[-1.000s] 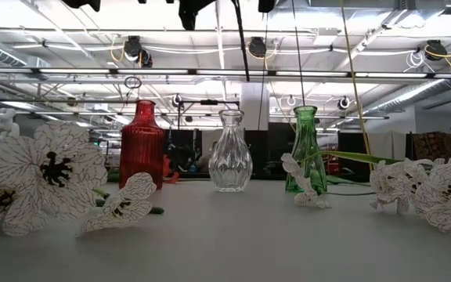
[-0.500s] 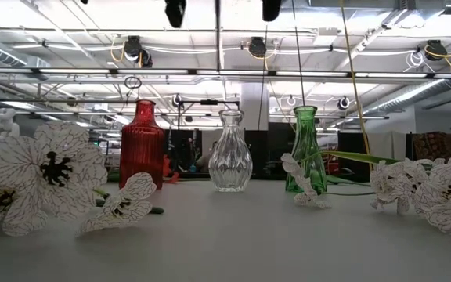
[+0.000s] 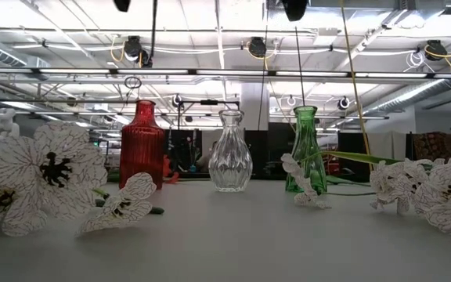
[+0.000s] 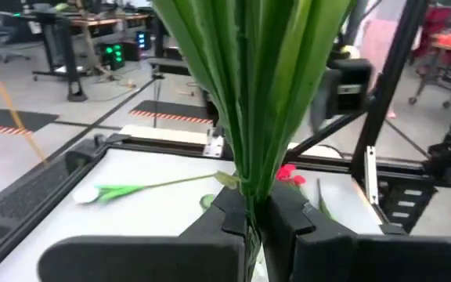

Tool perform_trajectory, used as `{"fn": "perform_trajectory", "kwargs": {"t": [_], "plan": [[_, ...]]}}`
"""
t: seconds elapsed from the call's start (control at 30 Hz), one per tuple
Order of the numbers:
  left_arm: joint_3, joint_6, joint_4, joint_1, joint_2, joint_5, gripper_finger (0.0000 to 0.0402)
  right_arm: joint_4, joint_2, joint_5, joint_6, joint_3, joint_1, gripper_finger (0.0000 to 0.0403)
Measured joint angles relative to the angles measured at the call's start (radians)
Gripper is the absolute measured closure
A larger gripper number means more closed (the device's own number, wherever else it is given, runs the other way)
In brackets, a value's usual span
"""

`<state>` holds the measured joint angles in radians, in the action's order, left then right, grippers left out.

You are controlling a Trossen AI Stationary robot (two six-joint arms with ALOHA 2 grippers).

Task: Sort flowers into vase by color
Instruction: Put the top right white flower into the red flower vase

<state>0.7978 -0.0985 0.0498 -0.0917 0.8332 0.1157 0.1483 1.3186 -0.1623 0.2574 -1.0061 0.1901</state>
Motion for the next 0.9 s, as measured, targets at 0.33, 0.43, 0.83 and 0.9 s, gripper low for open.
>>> {"fn": "perform_trajectory", "kwargs": {"t": [0.33, 0.43, 0.83, 0.9], "plan": [[-0.125, -0.056, -0.042, 0.002, -0.049, 0.099, 0.0382, -0.001, -0.003, 0.003, -0.007, 0.0, 0.034, 0.0188], [-0.158, -0.074, -0.101, 0.001, -0.049, 0.105, 0.0382, 0.0, -0.003, 0.002, -0.007, 0.0, 0.034, 0.019], [-0.241, -0.108, -0.107, 0.014, -0.041, 0.202, 0.0382, 0.001, -0.003, 0.001, -0.007, 0.0, 0.034, 0.019], [-0.247, -0.108, -0.111, 0.014, -0.037, 0.203, 0.0382, 0.001, -0.003, 0.001, -0.007, 0.0, 0.034, 0.019]]}}
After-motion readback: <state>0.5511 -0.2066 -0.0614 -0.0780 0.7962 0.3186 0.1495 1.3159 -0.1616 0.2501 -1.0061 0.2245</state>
